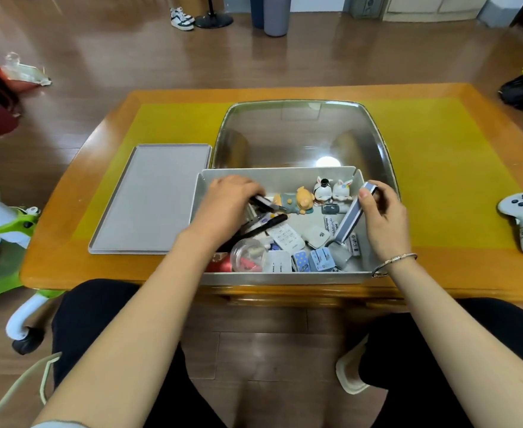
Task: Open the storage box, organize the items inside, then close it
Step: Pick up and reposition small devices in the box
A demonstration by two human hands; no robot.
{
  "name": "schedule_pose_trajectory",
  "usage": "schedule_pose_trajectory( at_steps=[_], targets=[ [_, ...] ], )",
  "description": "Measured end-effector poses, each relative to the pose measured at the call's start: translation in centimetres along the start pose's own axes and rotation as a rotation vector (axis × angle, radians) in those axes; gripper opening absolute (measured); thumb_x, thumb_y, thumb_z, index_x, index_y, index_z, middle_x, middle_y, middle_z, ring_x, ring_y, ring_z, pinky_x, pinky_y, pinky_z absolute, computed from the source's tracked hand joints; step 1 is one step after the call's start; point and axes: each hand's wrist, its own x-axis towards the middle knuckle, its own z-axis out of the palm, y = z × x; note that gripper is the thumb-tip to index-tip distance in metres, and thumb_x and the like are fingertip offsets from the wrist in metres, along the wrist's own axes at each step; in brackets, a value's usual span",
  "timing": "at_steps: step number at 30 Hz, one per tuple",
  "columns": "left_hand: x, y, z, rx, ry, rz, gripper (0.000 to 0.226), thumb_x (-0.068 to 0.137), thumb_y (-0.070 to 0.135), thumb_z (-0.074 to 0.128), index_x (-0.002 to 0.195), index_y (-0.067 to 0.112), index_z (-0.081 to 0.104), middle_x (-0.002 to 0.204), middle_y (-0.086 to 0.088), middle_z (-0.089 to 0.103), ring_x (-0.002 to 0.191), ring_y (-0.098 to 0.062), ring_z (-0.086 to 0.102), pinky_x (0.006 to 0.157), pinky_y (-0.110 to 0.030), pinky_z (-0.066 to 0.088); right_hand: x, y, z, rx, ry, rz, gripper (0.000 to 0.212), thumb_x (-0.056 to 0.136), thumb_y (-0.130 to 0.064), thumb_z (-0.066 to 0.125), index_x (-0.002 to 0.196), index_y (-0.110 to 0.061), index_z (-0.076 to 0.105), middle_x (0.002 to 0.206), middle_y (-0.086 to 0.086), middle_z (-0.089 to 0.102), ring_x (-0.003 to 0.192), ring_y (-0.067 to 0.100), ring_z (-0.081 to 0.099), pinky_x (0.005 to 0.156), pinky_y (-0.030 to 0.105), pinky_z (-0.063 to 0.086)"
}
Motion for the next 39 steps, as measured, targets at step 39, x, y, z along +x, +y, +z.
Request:
schedule_pose_trajectory(
  at_steps=[39],
  targets=[
    [4.5,10.3,7.0,0.151,-0.755,0.317,0.085,0.073,0.064,0.064,0.138,0.018,0.034,0.132,-0.013,0.035,0.121,-0.033,0.033,0.101,-0.049,0.03,-0.3,0.3,0.3,-0.003,0.082,0.018,0.051,0.085,-0.051,0.044,0.12,-0.015,0.054,0.077,-0.016,0.049,0.079,0.011,0.05,0.071,0.027,0.039]
  ],
)
